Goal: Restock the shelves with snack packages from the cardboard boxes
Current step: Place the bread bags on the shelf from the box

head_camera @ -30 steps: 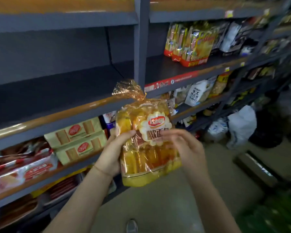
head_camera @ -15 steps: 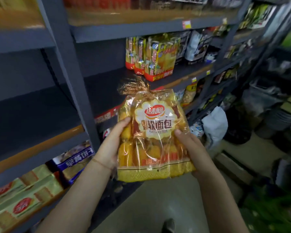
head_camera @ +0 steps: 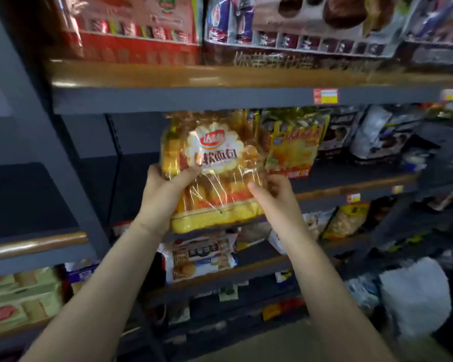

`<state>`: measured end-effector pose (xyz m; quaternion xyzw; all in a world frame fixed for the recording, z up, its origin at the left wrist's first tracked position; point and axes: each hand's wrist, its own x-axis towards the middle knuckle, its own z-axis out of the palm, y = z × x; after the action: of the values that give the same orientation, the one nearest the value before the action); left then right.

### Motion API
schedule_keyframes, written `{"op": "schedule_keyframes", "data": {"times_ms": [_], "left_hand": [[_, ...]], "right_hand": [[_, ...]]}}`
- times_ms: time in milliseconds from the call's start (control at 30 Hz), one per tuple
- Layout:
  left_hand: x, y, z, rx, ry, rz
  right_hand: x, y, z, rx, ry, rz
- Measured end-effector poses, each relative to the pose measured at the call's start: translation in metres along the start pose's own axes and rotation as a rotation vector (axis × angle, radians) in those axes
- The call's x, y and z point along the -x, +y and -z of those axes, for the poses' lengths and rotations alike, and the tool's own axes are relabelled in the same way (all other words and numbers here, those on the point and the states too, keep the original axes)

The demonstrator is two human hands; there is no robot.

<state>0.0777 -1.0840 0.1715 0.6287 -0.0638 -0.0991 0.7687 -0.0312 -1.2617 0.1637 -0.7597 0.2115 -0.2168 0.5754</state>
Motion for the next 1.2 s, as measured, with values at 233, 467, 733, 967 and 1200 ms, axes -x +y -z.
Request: {"op": "schedule_keyframes", "data": {"times_ms": [233,467,733,967,1200], "left_hand": [[-0.075,-0.003,-0.013,-0.596,0.276,-0.258],[-0.15,-0.011,-0.027,-0.831,0.236,-0.209],[-0.197,-0.032,-0.043,-0.426,0.228,-0.238],[-0.183,-0.034,-0.038,-0.488,0.02,-0.163],[-0.139,-0.018,-0.023,-0.554,0.033,-0.083]], "right_hand": [[-0.09,0.007,-0.032,0.32,-0.075,0.238],[-0.169,0.016,-0.06,0.126,-0.175,0.039],[-0.211,0.022,-0.08,-0.11,-0.098,-0.041],[-0.212,0.023,-0.082,-0.067,-0.23,-0.066],[-0.183,0.014,-0.081,-0.133,-0.105,-0.048]]}}
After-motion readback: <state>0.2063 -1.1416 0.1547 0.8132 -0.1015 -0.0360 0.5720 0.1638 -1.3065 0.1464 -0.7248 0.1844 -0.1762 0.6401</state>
